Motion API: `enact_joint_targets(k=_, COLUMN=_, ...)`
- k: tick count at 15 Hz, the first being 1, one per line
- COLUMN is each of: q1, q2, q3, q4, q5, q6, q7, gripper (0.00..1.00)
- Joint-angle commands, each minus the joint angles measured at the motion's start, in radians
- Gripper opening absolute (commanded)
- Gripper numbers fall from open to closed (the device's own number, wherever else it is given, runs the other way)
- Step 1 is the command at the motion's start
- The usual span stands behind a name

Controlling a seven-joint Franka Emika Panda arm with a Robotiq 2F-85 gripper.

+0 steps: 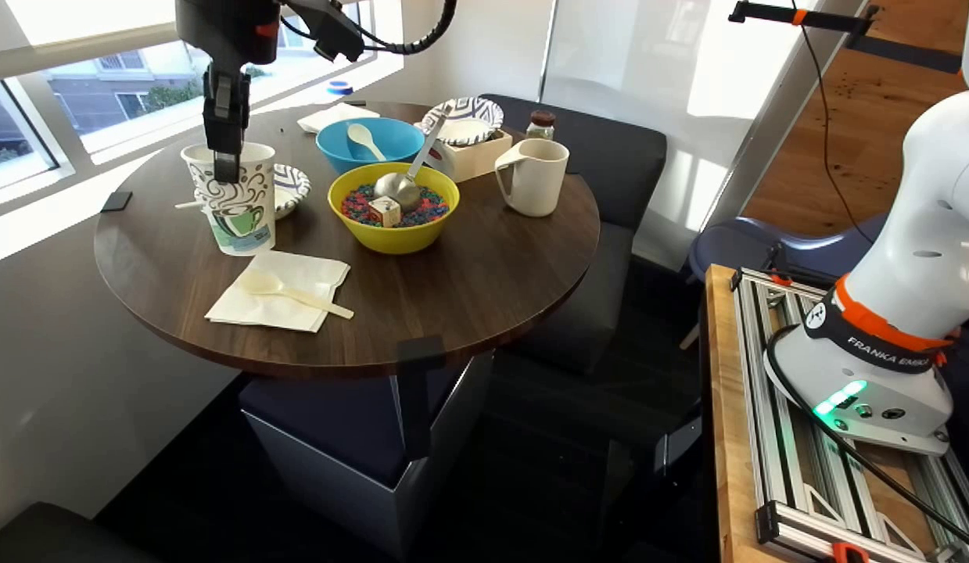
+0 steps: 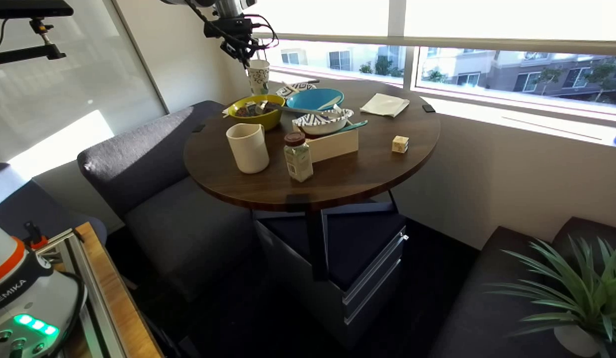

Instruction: Pour the contents from the cup into the yellow bowl

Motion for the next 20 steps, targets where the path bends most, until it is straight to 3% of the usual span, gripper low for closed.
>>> enact_joint_targets(k=1, q1=-0.024, q2=0.006, q3=0.029, q4=-0.027, q5=-0.051, q6=0.029, q7=-0.043, gripper=0.01)
enact_joint_targets(k=17, q1=-0.030, q2=0.072, q3=0.063, q4=0.002, q5=-0.106, q6=0.102, q7=-0.189, gripper=0.01)
enact_joint_targets(k=18, q1=-0.029, q2=0.072, q3=0.064, q4=0.008, q5=-0.109, q6=0.079, q7=-0.200, gripper=0.28)
enact_joint_targets(k=20, q1=-0.028, q2=0.069, q3=0.069, q4=0.022, q5=-0.108, q6=0.075, q7=-0.227, gripper=0.34)
